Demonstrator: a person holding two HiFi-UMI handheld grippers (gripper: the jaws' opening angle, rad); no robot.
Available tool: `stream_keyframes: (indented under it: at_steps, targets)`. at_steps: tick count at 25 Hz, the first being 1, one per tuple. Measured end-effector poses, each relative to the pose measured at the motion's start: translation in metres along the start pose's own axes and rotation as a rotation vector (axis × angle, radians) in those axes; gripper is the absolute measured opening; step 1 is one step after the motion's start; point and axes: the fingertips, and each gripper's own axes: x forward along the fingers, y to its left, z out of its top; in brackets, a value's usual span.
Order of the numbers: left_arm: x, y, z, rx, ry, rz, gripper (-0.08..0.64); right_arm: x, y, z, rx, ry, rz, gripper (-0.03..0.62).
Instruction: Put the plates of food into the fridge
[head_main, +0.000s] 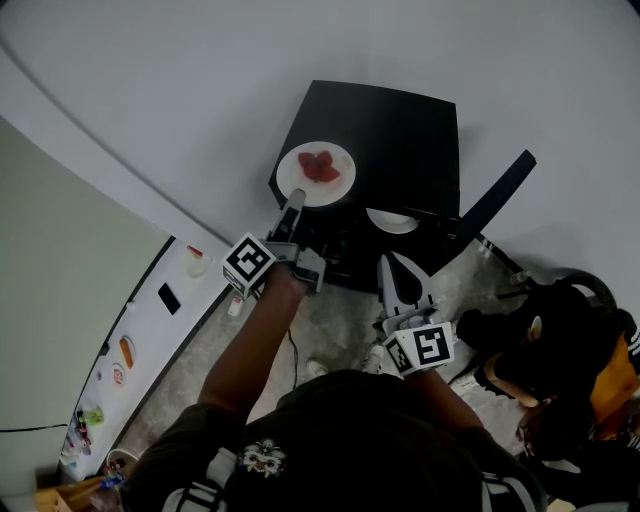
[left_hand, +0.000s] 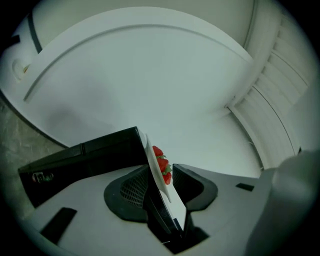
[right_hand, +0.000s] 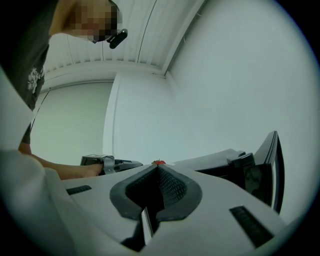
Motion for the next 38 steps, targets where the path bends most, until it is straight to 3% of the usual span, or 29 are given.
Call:
stream_keyframes:
  at_steps: [5, 8, 20, 31, 38]
  targets:
    - [0.005, 0.005, -0.003, -0.086, 0.003, 0.008, 0.144, -0.001, -0.005, 0.0, 0.018, 0.001, -0.003, 0.025]
    - [0.006, 0.004, -0.003, -0.097, -0.01, 0.015, 0.095, 0.0, -0.002, -0.002, 0.029, 0.014, 0.025, 0.025]
    - [0.001, 0.002, -0.001, -0.161, -0.074, 0.053, 0.038, 0.0, -0.001, -0.001, 0.047, 0.026, 0.06, 0.025]
    - [-0.011, 0.016, -0.008, -0.213, -0.083, 0.071, 0.029, 0.011, -0.011, -0.011, 0.053, 0.032, 0.052, 0.025]
    - [-0.053, 0.006, -0.019, -0.257, -0.087, 0.036, 0.029, -0.005, 0.004, -0.015, 0.038, 0.026, 0.037, 0.025]
